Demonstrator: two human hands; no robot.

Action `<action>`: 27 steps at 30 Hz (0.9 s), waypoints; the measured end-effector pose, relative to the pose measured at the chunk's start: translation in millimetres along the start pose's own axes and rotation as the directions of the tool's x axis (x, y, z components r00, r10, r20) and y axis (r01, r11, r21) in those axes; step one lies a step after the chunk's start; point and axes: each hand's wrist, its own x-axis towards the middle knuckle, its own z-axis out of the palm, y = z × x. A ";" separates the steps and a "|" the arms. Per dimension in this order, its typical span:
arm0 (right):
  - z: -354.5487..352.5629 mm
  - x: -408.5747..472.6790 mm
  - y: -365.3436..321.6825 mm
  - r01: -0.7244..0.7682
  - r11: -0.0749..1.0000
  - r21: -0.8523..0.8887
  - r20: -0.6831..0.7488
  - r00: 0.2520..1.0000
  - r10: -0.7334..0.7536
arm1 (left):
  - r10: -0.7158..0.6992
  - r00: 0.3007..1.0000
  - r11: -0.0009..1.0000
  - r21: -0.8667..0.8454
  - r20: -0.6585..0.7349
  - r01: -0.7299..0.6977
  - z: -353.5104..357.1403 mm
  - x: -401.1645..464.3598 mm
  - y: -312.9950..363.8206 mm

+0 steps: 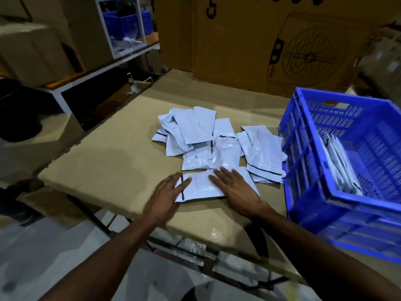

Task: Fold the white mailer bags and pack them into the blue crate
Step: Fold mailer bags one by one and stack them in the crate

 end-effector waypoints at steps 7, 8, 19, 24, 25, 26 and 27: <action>16.8 -37.6 -33.0 -0.098 0.983 0.155 0.060 0.994 0.089 | 0.116 0.990 0.993 -0.012 0.087 -0.115 -6.6 -1.4 -14.5; 16.5 -42.5 -34.5 -0.108 0.978 0.177 0.072 0.993 0.097 | 0.127 0.987 0.992 -0.022 0.098 -0.125 -9.3 -1.3 -15.6; -2.3 -45.4 -46.3 -0.195 0.869 0.455 0.097 0.981 0.170 | -0.099 0.968 0.962 -0.270 -0.229 0.034 -16.1 11.2 33.0; 4.0 -21.4 -66.4 -0.241 0.842 0.483 0.044 0.967 0.252 | -0.096 0.995 0.905 -0.418 -0.021 0.079 8.5 22.8 89.3; 11.7 -23.5 -66.5 -0.237 0.878 0.416 0.015 0.967 0.253 | -0.121 0.992 0.929 -0.354 -0.022 0.105 16.0 21.3 87.4; 18.5 -26.8 -66.2 -0.240 0.911 0.335 -0.006 0.966 0.257 | -0.105 0.994 0.960 -0.263 -0.023 0.096 23.7 19.4 84.1; 23.7 -29.1 -65.3 -0.251 0.927 0.277 -0.014 0.964 0.265 | -0.070 0.997 0.982 -0.178 -0.021 0.065 28.4 19.4 82.4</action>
